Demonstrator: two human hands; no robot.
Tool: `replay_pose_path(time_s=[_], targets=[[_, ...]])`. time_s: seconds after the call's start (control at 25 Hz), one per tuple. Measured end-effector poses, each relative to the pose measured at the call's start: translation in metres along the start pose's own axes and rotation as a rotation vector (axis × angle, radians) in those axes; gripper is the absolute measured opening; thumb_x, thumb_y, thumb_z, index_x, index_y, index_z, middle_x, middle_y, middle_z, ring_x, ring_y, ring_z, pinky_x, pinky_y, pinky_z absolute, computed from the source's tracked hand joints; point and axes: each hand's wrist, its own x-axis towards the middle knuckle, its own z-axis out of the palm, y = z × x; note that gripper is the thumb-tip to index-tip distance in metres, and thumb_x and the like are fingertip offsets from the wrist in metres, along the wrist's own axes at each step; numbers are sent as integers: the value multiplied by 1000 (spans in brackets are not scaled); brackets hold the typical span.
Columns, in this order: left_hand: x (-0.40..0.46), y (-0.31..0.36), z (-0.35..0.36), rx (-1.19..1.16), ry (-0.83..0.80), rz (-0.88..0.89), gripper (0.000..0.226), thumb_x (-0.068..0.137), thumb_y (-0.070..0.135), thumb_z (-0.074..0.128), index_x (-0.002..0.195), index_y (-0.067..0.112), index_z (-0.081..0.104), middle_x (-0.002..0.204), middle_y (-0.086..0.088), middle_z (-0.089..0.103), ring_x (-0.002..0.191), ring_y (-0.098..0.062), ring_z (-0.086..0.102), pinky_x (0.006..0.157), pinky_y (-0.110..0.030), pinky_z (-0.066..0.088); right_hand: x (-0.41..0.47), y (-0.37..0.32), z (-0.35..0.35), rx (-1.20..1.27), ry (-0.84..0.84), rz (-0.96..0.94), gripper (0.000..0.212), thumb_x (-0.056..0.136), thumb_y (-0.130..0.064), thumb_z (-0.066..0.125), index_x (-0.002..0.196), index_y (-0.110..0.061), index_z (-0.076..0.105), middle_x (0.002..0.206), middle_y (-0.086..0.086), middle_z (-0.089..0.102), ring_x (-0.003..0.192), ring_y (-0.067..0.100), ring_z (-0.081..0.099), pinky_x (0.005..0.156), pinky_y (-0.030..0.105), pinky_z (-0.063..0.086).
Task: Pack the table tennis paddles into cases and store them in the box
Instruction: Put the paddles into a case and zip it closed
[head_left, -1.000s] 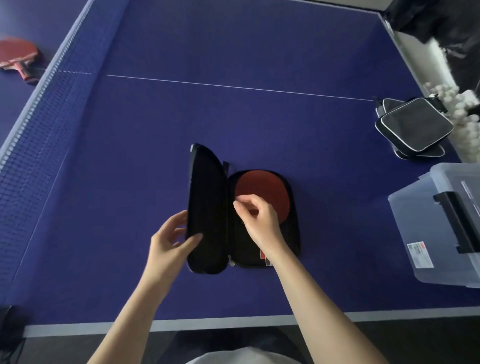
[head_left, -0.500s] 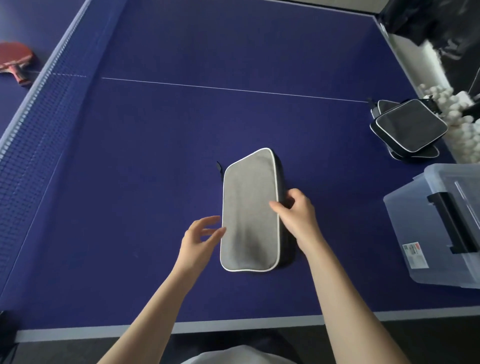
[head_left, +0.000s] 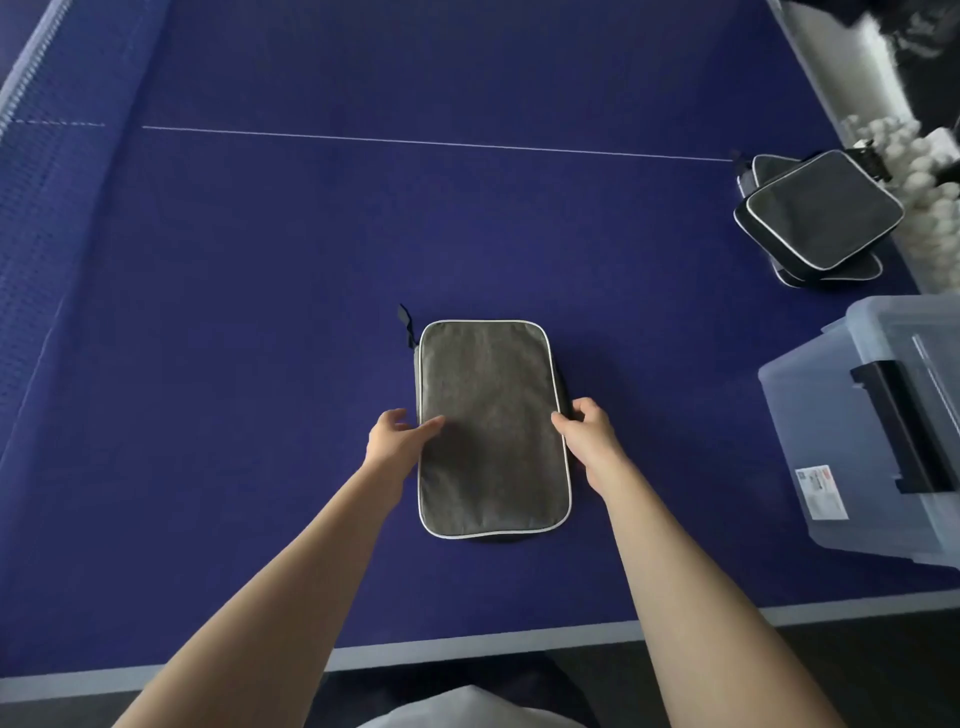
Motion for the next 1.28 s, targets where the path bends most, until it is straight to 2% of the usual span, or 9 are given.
replay_pose_path(time_s=[0.16, 0.28, 0.44, 0.6, 0.68, 0.8, 1.04, 1.16, 1.28], targets=[[5, -4, 10, 20, 24, -15, 68, 78, 36, 76, 135, 13, 46, 126, -8, 59, 108, -25, 61, 92, -46, 53, 6, 4, -1, -59, -15, -9, 16, 94, -18, 50, 109, -17, 54, 111, 8, 62, 86, 19, 56, 71, 31, 44], [5, -6, 12, -23, -8, -36, 61, 74, 37, 80, 123, 13, 52, 114, -6, 64, 91, -19, 65, 77, -38, 56, 9, 8, -2, -106, -10, -10, 25, 96, -15, 44, 120, -15, 53, 110, 6, 59, 81, 16, 54, 71, 30, 44], [7, -6, 17, 1, -64, -33, 38, 74, 35, 81, 95, 10, 63, 97, -6, 68, 76, -16, 64, 68, -33, 55, 13, 10, -6, -112, -18, 3, 32, 97, -14, 40, 127, -12, 50, 121, 7, 57, 86, 16, 54, 74, 28, 42], [9, -3, 22, -102, -139, -80, 55, 69, 28, 85, 111, 4, 57, 107, -11, 69, 94, -26, 68, 79, -38, 58, 15, 11, -8, -120, -39, 12, 37, 97, -13, 39, 133, -15, 47, 130, 8, 53, 106, 22, 56, 80, 30, 43], [9, -2, 25, -101, -137, -57, 60, 66, 31, 86, 113, 12, 53, 105, -6, 67, 92, -20, 68, 68, -33, 56, 15, 12, -9, -122, -46, 5, 36, 97, -13, 39, 132, -17, 47, 129, 9, 54, 106, 23, 56, 79, 30, 43], [9, 0, 29, -116, -173, -30, 54, 63, 32, 88, 106, 21, 56, 100, 1, 69, 85, -13, 69, 57, -24, 54, 16, 11, -12, -148, -46, -16, 37, 97, -12, 38, 133, -19, 48, 129, 7, 55, 108, 23, 56, 79, 29, 42], [4, -1, 39, -267, -158, -72, 55, 65, 24, 87, 111, 15, 59, 104, -7, 71, 88, -22, 70, 59, -31, 57, 19, 14, -16, -189, -51, -47, 34, 97, -13, 40, 128, -19, 52, 125, 8, 59, 96, 21, 57, 75, 28, 42], [3, 2, 43, -299, -87, -6, 51, 65, 19, 87, 106, 23, 57, 104, -4, 66, 91, -23, 67, 70, -38, 58, 15, 14, -17, -186, -31, -65, 36, 98, -15, 41, 133, -19, 47, 131, 8, 53, 105, 22, 54, 83, 32, 43], [-3, 6, 44, -339, -70, 37, 44, 66, 16, 86, 97, 28, 57, 102, -2, 66, 90, -21, 67, 69, -37, 57, 3, 15, -20, -112, 19, -82, 36, 98, -20, 44, 135, -19, 44, 134, 8, 53, 117, 26, 53, 93, 36, 44]])
